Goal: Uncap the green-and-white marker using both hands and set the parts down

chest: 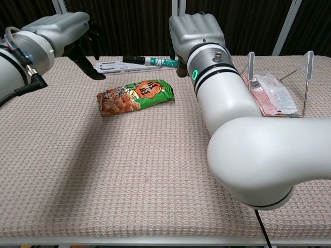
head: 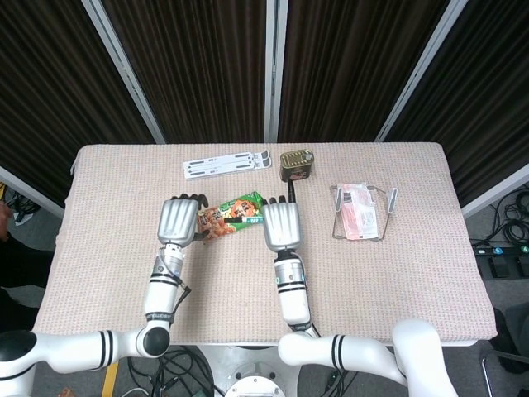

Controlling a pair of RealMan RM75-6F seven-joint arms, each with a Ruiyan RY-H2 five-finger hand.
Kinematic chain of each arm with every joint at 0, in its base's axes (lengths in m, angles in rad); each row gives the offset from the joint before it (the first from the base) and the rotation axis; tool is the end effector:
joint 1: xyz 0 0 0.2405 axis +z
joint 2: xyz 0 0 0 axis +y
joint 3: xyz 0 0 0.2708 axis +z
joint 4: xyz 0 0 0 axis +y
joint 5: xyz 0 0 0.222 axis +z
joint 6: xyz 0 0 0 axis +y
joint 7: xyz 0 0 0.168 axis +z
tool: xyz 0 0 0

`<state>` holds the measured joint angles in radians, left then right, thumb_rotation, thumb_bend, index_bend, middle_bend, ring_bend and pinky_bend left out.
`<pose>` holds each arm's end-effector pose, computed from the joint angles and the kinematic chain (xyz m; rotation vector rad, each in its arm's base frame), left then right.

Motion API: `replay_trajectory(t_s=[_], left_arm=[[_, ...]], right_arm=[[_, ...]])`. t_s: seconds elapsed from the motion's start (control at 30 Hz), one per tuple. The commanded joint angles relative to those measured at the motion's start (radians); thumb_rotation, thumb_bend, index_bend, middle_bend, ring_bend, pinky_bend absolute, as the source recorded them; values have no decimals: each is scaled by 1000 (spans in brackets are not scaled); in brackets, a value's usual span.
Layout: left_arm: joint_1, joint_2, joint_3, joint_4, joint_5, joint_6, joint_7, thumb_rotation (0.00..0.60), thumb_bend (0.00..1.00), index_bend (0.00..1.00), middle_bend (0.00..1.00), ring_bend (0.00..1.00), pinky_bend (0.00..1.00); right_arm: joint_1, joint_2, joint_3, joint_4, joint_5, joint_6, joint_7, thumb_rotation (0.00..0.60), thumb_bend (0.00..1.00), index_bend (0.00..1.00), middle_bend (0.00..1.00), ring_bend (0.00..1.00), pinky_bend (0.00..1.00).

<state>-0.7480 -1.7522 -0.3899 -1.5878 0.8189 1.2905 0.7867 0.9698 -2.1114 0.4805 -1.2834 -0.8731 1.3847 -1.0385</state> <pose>-0.1002 0.3820 -0.0293 -1.4904 -0.9663 -0.9198 -0.0039 -0.3780 -0.0997 1.5197 -0.7242 0.8801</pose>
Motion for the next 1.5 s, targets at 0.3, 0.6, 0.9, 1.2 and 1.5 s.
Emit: replay_trajectory(t_s=[0.3, 0.6, 0.9, 1.2, 1.5], left_arm=[[-42, -39, -13, 25, -24, 21, -5, 600, 179, 450, 472, 421, 490], [-57, -46, -12, -5, -56, 54, 28, 600, 196, 481, 502, 448, 517], [-68, -58, -9, -12, -83, 63, 31, 600, 200, 482, 504, 449, 517], [-91, -71, -19, -8, -105, 73, 47, 600, 204, 491, 516, 461, 539], [-117, -95, -7, 27, -108, 108, 101, 600, 206, 496, 518, 462, 541]], right_arm=[[19, -25, -10, 51, -5, -3, -13, 600, 327, 698, 644, 419, 36], [44, -59, 2, 103, 0, -3, -39, 600, 327, 694, 644, 416, 36], [67, -83, 21, 144, 3, -6, -56, 600, 327, 694, 645, 416, 36], [92, -105, 42, 182, 16, -21, -71, 600, 327, 694, 644, 416, 36], [106, -116, 54, 187, 23, -20, -86, 600, 327, 693, 644, 416, 36]])
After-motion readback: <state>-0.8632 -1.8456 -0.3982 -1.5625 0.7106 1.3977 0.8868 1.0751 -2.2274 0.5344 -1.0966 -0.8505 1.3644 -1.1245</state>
